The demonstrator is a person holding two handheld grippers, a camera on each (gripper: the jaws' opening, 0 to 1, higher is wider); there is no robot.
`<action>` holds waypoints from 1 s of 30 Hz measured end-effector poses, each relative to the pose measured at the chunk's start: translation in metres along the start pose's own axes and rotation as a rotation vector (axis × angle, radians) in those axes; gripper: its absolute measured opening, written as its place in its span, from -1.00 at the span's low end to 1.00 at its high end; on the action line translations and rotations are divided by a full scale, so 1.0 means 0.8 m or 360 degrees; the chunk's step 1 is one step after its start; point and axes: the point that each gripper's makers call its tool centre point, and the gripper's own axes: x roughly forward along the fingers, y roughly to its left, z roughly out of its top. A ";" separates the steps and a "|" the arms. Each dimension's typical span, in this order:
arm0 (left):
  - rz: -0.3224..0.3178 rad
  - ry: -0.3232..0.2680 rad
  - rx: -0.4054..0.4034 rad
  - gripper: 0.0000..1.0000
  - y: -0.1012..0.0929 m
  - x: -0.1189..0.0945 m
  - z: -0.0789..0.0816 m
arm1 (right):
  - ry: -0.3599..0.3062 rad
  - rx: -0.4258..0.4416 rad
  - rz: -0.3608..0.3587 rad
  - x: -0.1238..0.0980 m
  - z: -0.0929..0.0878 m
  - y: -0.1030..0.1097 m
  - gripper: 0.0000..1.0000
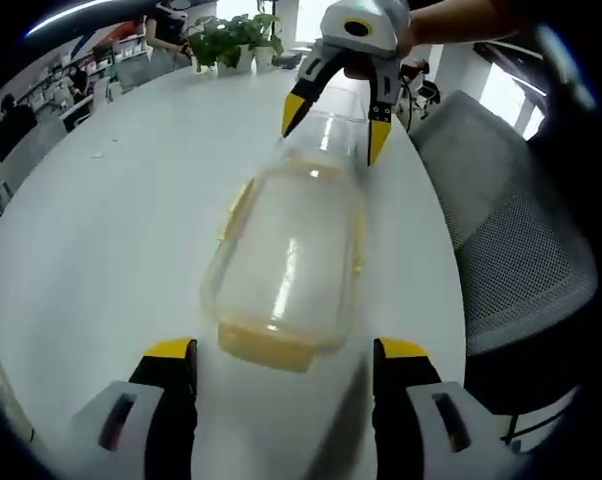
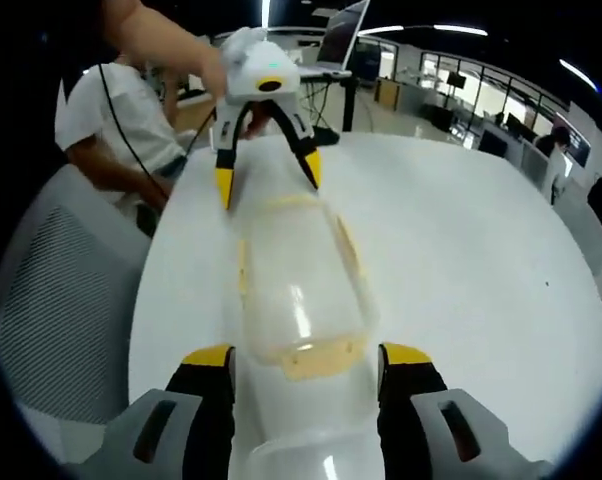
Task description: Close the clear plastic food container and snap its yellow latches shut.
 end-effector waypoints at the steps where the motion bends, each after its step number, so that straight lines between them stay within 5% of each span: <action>1: -0.0006 0.0006 0.0004 0.40 0.001 0.001 -0.001 | 0.0006 -0.0004 0.0002 0.000 -0.001 0.000 0.10; 23: -0.0048 0.0125 0.0160 0.26 0.000 0.012 0.001 | 0.0159 -0.0155 0.0032 0.016 -0.005 -0.014 0.00; 30: -0.0049 0.0139 0.0189 0.23 0.004 0.015 0.005 | 0.0296 -0.0244 0.0064 0.021 -0.009 -0.011 -0.05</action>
